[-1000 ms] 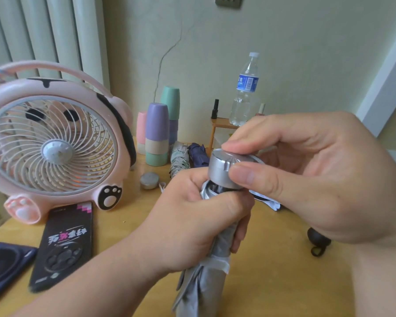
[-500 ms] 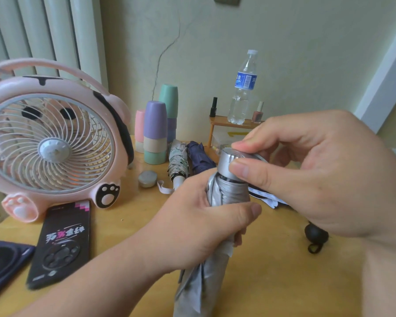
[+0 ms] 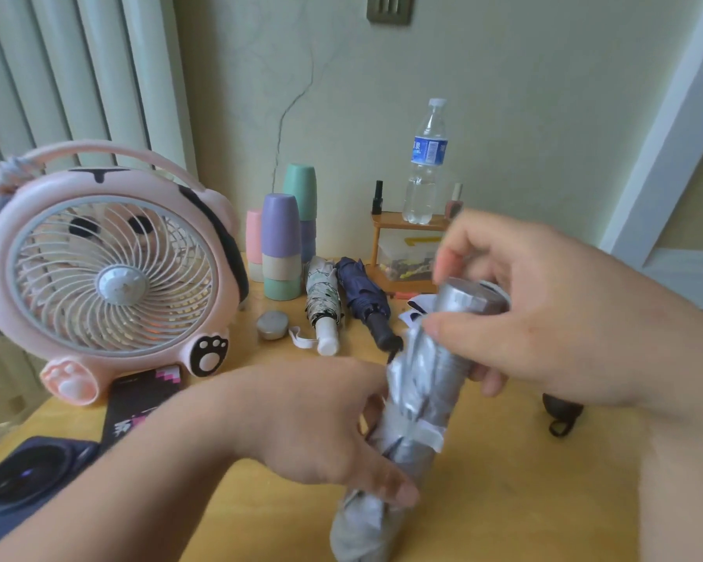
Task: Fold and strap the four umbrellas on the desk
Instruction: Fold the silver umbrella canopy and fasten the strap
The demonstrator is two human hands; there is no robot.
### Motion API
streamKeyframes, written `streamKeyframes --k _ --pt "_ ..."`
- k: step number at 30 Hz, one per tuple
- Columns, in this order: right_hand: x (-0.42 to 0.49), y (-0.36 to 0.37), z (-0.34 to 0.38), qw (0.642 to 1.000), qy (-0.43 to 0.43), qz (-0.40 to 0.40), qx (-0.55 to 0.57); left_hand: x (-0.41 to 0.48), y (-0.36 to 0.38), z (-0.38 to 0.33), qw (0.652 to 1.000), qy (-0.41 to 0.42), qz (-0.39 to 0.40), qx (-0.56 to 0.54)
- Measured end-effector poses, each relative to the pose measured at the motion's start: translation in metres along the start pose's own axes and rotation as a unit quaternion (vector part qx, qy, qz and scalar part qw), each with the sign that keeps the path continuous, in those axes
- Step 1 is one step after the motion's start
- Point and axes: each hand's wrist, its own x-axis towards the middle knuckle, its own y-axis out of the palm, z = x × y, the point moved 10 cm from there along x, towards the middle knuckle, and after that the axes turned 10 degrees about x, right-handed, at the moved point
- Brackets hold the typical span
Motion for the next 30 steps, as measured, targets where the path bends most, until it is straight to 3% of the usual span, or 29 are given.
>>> streamKeyframes --k 5,8,10,13,14,16,19,21,23,25,27,30 --pt "-0.032 -0.011 -0.027 0.991 0.123 0.054 0.026 0.014 0.013 -0.015 0.999 0.01 -0.042 -0.019" --pt "-0.057 0.001 -0.057 0.967 0.209 0.116 0.083 0.01 0.0 -0.011 0.993 0.02 -0.093 0.066" --pt "-0.072 0.023 -0.068 0.952 0.227 0.175 0.112 0.005 -0.015 -0.006 0.978 0.031 -0.157 0.134" --pt "-0.083 0.078 -0.078 0.931 0.231 0.232 0.164 0.003 -0.03 -0.007 0.928 0.058 -0.273 0.246" --pt "-0.082 0.096 -0.079 0.919 0.234 0.226 0.223 0.004 -0.033 -0.005 0.92 0.05 -0.293 0.255" --pt "-0.075 0.111 -0.1 0.903 0.257 0.141 0.315 0.004 -0.041 0.009 0.927 0.006 -0.304 0.221" --pt "-0.05 0.114 -0.131 0.894 0.286 0.001 0.344 -0.017 -0.07 0.038 0.914 -0.07 -0.388 0.097" --pt "-0.015 0.114 -0.134 0.903 0.274 -0.043 0.329 -0.038 -0.086 0.06 0.883 -0.116 -0.455 -0.002" --pt "0.03 0.106 -0.134 0.917 0.248 -0.101 0.295 -0.046 -0.091 0.072 0.871 -0.146 -0.468 -0.037" --pt "0.064 0.099 -0.132 0.94 0.237 -0.112 0.217 -0.042 -0.088 0.075 0.876 -0.159 -0.454 -0.034" --pt "0.076 0.095 -0.129 0.966 0.238 -0.079 0.057 -0.035 -0.083 0.08 0.884 -0.173 -0.434 -0.026" --pt "0.063 0.076 -0.131 0.97 0.213 -0.093 -0.072 -0.023 -0.073 0.086 0.897 -0.188 -0.4 0.002"
